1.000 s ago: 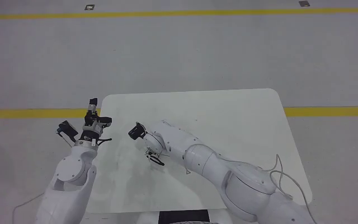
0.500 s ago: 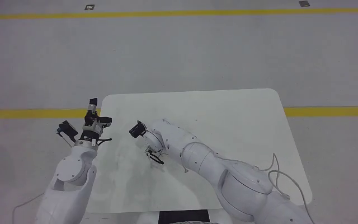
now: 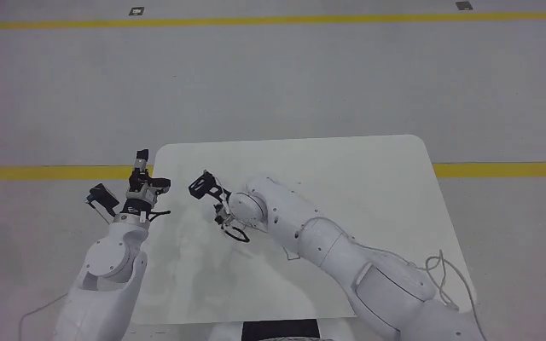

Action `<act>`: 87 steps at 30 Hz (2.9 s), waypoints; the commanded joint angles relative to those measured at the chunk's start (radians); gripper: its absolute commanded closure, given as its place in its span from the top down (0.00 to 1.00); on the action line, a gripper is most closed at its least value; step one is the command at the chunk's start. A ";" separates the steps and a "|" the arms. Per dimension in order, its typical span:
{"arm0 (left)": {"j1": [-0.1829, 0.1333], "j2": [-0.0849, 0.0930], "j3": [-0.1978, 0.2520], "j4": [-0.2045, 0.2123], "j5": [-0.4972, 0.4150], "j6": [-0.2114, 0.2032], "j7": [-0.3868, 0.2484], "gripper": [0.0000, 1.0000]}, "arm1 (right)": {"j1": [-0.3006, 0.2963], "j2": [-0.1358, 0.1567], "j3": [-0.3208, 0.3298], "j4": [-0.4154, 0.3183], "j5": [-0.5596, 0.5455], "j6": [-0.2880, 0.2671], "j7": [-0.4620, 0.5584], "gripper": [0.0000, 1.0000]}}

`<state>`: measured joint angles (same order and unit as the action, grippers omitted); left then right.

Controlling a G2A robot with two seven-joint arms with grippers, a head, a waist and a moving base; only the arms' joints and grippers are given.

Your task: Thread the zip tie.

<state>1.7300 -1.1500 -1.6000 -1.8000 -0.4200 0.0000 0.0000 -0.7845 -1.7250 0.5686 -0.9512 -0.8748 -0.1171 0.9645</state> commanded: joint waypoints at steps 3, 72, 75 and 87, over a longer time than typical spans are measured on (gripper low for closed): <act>0.000 0.000 0.000 0.000 0.000 0.000 0.000 1.00 | -0.111 0.076 0.111 -0.181 -0.041 -0.076 0.011 0.00; -0.048 0.021 -0.038 0.149 -0.522 0.340 -0.529 1.00 | -0.287 0.355 0.177 -0.537 0.699 -0.217 -0.463 0.00; -0.056 0.041 0.005 0.211 -0.634 0.340 -0.634 1.00 | -0.302 0.353 0.179 -0.546 0.727 -0.223 -0.500 0.00; -0.130 0.197 0.170 0.331 -0.874 0.340 -0.825 1.00 | -0.294 0.342 0.144 -0.491 0.762 -0.223 -0.606 0.00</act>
<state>1.6067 -0.9679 -1.4385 -1.4626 -1.2812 0.3400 -0.8209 -1.0798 -1.3824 0.7154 -1.4457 -0.1150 -0.3400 0.3664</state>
